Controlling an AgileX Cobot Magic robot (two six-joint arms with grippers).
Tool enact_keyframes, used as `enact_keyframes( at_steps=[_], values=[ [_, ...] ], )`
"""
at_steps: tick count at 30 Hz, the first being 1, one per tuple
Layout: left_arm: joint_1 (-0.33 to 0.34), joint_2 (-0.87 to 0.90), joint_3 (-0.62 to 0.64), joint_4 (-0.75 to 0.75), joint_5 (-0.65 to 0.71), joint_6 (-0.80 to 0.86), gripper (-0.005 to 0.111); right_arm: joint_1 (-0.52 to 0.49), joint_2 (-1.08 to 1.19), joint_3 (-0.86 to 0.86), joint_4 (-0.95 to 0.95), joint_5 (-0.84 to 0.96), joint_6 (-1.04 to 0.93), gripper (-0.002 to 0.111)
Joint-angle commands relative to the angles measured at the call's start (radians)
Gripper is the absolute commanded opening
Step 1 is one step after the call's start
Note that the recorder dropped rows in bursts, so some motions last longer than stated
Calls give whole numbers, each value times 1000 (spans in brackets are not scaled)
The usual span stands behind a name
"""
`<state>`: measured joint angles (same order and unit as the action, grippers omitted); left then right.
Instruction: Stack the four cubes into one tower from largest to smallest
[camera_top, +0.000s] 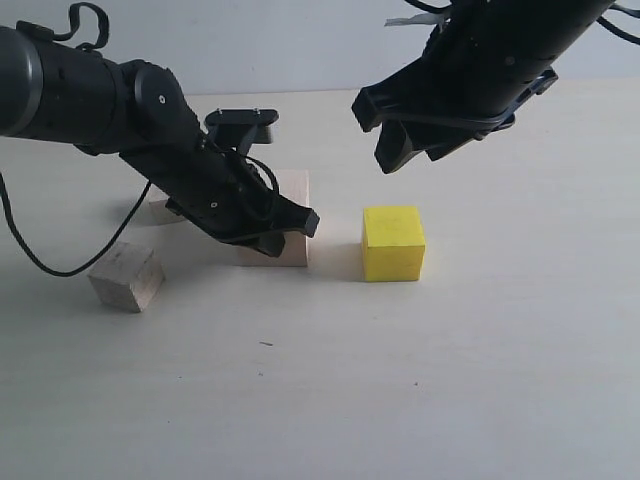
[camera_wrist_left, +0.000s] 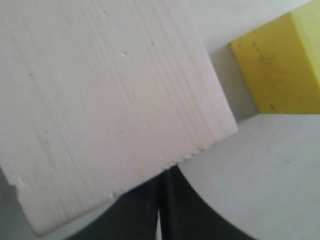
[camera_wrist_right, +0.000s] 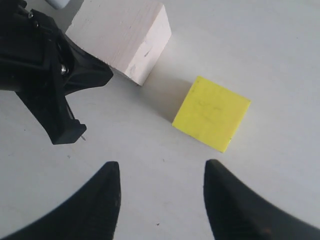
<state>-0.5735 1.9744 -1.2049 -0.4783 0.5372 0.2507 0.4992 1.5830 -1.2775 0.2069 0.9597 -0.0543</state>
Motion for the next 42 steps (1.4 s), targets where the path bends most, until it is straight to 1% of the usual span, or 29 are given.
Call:
enact_keyframes(
  at_steps=[1, 11, 23, 26, 28, 30, 32, 34, 36, 37, 39, 42],
  values=[
    [-4, 3, -7, -7, -28, 2, 1, 1, 0, -7, -8, -7, 0, 50],
    [-4, 3, -7, -34, -59, 8, 1, 1, 0, -7, -8, -7, 0, 50],
    [-4, -17, -7, -34, -43, 18, 1, 1, 0, -7, -8, -7, 0, 50],
    [-4, -76, -7, -30, 6, 18, 3, 1, 0, -7, -8, -7, 0, 50],
    [-4, -115, -7, -21, 85, 18, 8, 1, 0, -7, -8, -4, 0, 50],
    [-4, -170, -4, -1, 146, 18, 8, 1, 0, -7, -8, 1, 2, 50],
    [-4, -256, 29, 52, 146, -16, 8, 1, 0, -7, -10, 23, 17, 50],
    [-4, -336, 74, 94, 137, -48, 8, 1, 0, -7, -63, 41, 88, 50],
    [-4, -424, 135, 112, 116, -75, 8, 1, 0, -7, -178, 42, 197, 50],
    [-4, -475, 170, 112, 102, -80, 8, 1, 0, -7, -280, 40, 280, 50],
    [-4, -534, 208, 114, 97, -88, 8, 1, 2, -7, -375, 40, 363, 50],
    [-4, -612, 241, 129, 107, -105, 8, 1, 19, -7, -356, 25, 415, 52]
  ],
)
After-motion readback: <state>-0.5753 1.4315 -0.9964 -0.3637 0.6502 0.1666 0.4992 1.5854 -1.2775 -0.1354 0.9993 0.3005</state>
